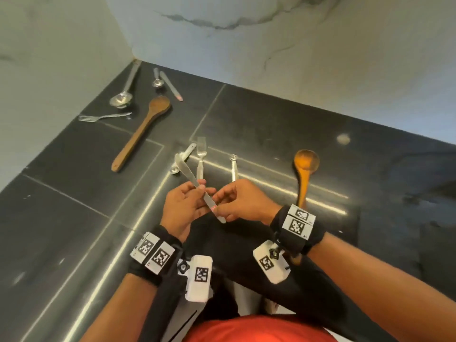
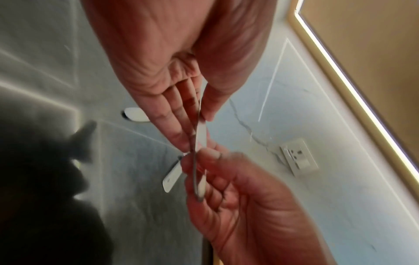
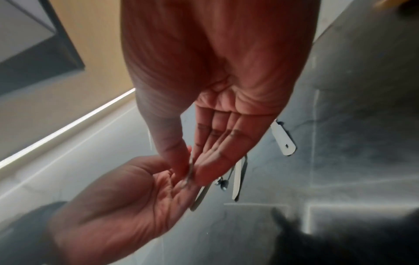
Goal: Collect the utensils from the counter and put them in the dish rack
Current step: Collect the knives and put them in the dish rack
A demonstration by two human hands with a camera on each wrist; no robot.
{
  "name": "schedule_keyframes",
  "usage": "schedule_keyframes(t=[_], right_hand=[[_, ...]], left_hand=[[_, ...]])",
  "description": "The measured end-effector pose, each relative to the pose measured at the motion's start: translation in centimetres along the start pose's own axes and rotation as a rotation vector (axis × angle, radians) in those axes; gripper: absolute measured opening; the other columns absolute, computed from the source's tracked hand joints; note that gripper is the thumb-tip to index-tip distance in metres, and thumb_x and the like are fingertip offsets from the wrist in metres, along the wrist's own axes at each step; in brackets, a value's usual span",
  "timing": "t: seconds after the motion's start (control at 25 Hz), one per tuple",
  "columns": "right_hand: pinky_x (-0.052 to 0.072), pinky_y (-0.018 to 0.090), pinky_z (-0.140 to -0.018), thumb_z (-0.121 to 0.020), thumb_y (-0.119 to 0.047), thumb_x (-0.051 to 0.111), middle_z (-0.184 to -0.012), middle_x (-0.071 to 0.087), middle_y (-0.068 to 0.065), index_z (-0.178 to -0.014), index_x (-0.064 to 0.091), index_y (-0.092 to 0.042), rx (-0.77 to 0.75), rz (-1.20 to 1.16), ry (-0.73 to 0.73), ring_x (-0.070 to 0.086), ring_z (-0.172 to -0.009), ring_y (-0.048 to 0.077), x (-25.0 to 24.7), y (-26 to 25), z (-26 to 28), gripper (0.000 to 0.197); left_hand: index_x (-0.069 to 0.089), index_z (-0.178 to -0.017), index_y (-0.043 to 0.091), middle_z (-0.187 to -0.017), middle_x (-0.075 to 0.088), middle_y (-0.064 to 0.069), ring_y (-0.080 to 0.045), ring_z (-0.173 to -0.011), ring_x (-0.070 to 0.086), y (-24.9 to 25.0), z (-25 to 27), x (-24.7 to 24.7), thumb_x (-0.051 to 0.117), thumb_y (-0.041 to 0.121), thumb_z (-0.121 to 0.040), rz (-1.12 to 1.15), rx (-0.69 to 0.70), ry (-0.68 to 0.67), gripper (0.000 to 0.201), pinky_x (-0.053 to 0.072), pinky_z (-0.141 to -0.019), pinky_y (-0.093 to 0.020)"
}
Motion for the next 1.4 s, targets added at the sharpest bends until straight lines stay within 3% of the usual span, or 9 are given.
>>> schedule_keyframes(t=[0.12, 0.28, 0.44, 0.52, 0.72, 0.88, 1.04, 1.2, 1.4], right_hand=[[0.058, 0.028, -0.068, -0.083, -0.02, 0.075, -0.071, 0.073, -0.003, -0.092, 0.078, -0.014, -0.13, 0.288, 0.04, 0.066, -0.062, 0.005, 0.5, -2.7, -4.8, 0.011], [0.052, 0.032, -0.086, -0.082, -0.03, 0.07, -0.095, 0.074, -0.008, -0.094, 0.075, -0.03, -0.203, 0.665, 0.164, 0.067, -0.09, 0.013, -2.3, -6.9, -13.1, 0.013], [0.042, 0.036, -0.102, -0.092, -0.027, 0.059, -0.133, 0.061, 0.006, -0.132, 0.061, -0.019, -0.21, 1.023, 0.126, 0.057, -0.122, 0.026, -4.2, -10.0, -22.9, 0.041], [0.038, 0.039, -0.111, -0.095, -0.024, 0.055, -0.147, 0.051, 0.008, -0.143, 0.051, -0.017, -0.205, 1.103, 0.1, 0.049, -0.133, 0.031, -4.3, -11.5, -27.5, 0.049], [0.04, 0.048, -0.109, -0.099, -0.029, 0.048, -0.16, 0.031, 0.01, -0.151, 0.038, -0.014, -0.117, 1.343, -0.018, 0.043, -0.132, 0.042, -4.0, -12.7, -34.3, 0.055], [0.051, 0.042, -0.093, -0.096, -0.035, 0.054, -0.126, 0.064, 0.013, -0.129, 0.063, -0.012, -0.207, 1.248, 0.046, 0.061, -0.11, 0.034, -5.3, -13.4, -32.8, 0.041], [0.055, 0.039, -0.085, -0.087, -0.034, 0.064, -0.102, 0.073, 0.002, -0.105, 0.076, -0.023, -0.152, 1.19, 0.085, 0.068, -0.095, 0.027, -9.2, -9.6, -25.7, 0.024], [0.055, 0.038, -0.082, -0.084, -0.033, 0.071, -0.107, 0.068, -0.004, -0.12, 0.066, -0.026, -0.038, 1.147, 0.137, 0.064, -0.097, 0.021, -12.0, -6.6, -21.5, 0.037], [0.054, 0.042, -0.087, -0.086, -0.035, 0.069, -0.117, 0.061, 0.003, -0.128, 0.061, -0.023, -0.06, 1.096, 0.193, 0.06, -0.104, 0.023, -12.0, -7.3, -23.5, 0.044]], left_hand=[[0.059, -0.118, 0.004, -0.098, 0.072, -0.016, -0.023, -0.084, 0.074, 1.6, -1.5, -6.3, 0.052, 0.011, -0.098, -0.025, 0.015, 0.127, 0.022, 0.06, -0.067, -0.032], [0.061, -0.116, 0.004, -0.1, 0.073, -0.019, -0.025, -0.083, 0.075, 4.7, -4.1, -12.0, 0.054, 0.01, -0.098, -0.051, 0.028, 0.192, 0.02, 0.06, -0.063, -0.03], [0.062, -0.113, 0.006, -0.1, 0.074, -0.018, -0.024, -0.082, 0.075, 7.1, -6.9, -14.4, 0.054, 0.01, -0.098, -0.026, 0.032, 0.19, 0.017, 0.059, -0.062, -0.028], [0.061, -0.116, 0.004, -0.098, 0.073, -0.018, -0.026, -0.081, 0.074, 7.7, -8.0, -15.0, 0.053, 0.009, -0.098, -0.014, 0.02, 0.19, 0.02, 0.059, -0.06, -0.027], [0.061, -0.118, 0.003, -0.102, 0.073, -0.021, -0.031, -0.089, 0.074, 7.7, -9.3, -15.7, 0.051, 0.008, -0.098, 0.004, -0.003, 0.21, 0.023, 0.062, -0.072, -0.033], [0.062, -0.118, 0.004, -0.099, 0.075, -0.018, -0.025, -0.083, 0.075, 7.1, -9.8, -15.3, 0.052, 0.01, -0.098, 0.006, -0.015, 0.211, 0.023, 0.061, -0.068, -0.031], [0.062, -0.119, 0.004, -0.099, 0.074, -0.018, -0.022, -0.079, 0.075, 6.5, -10.3, -13.6, 0.052, 0.01, -0.098, 0.033, -0.026, 0.161, 0.023, 0.062, -0.068, -0.03], [0.061, -0.119, 0.003, -0.099, 0.074, -0.019, -0.022, -0.078, 0.075, 6.2, -10.5, -10.8, 0.052, 0.009, -0.098, 0.03, -0.026, 0.092, 0.023, 0.061, -0.065, -0.029], [0.062, -0.119, 0.006, -0.099, 0.075, -0.017, -0.023, -0.082, 0.075, 6.5, -10.1, -8.6, 0.053, 0.011, -0.098, 0.012, -0.007, 0.041, 0.023, 0.062, -0.072, -0.032]])
Point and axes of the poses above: each hand's wrist, its own z-axis away from the middle knuckle, its own x-axis out of the palm, y = z × x, the point moved 8 cm from there along -z, towards the middle knuckle
